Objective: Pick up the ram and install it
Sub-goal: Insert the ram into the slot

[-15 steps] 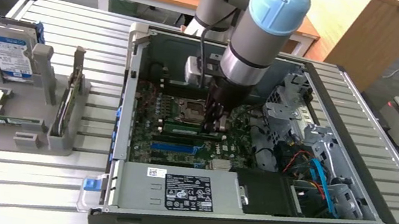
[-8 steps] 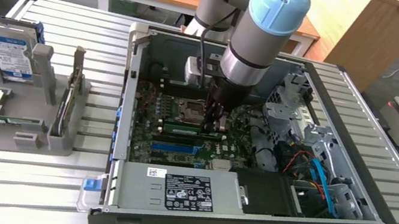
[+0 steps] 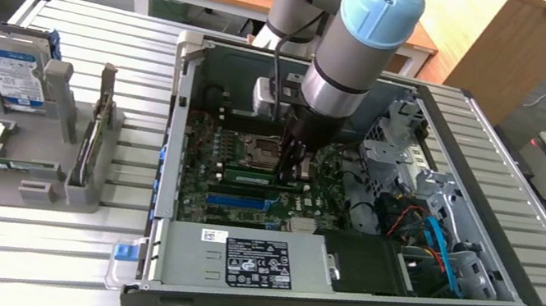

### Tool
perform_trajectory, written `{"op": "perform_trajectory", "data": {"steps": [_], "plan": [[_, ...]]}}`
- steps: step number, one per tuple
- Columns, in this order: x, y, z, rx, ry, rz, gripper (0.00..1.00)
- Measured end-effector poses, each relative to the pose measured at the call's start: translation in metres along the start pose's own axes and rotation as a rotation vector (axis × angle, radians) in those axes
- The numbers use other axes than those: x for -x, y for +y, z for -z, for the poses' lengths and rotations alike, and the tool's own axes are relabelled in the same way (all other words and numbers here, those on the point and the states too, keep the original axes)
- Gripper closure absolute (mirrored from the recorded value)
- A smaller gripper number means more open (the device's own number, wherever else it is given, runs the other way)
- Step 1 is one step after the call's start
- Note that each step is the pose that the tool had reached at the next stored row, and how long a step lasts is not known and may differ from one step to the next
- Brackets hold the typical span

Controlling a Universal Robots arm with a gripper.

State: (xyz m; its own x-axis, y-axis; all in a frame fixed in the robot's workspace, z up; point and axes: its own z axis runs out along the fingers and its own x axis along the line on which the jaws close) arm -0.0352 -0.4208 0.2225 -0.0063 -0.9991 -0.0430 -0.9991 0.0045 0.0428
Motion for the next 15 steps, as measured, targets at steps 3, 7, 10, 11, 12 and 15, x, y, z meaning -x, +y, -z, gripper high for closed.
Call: {"op": "perform_trajectory", "data": {"steps": [3,7,10,11,12,15], "plan": [[0.000,0.0001,0.0038,0.0000,-0.0002,0.000,0.75],[0.001,0.0002,0.0132,-0.0001,-0.0004,0.000,0.75],[0.001,0.0000,0.0213,0.0000,-0.0004,0.000,0.75],[0.001,-0.0001,0.0242,0.0000,-0.0004,0.000,0.75],[0.001,-0.0002,0.0270,0.0000,-0.0004,0.000,0.75],[0.002,-0.0002,0.0347,0.0000,-0.0004,0.000,0.75]]}}
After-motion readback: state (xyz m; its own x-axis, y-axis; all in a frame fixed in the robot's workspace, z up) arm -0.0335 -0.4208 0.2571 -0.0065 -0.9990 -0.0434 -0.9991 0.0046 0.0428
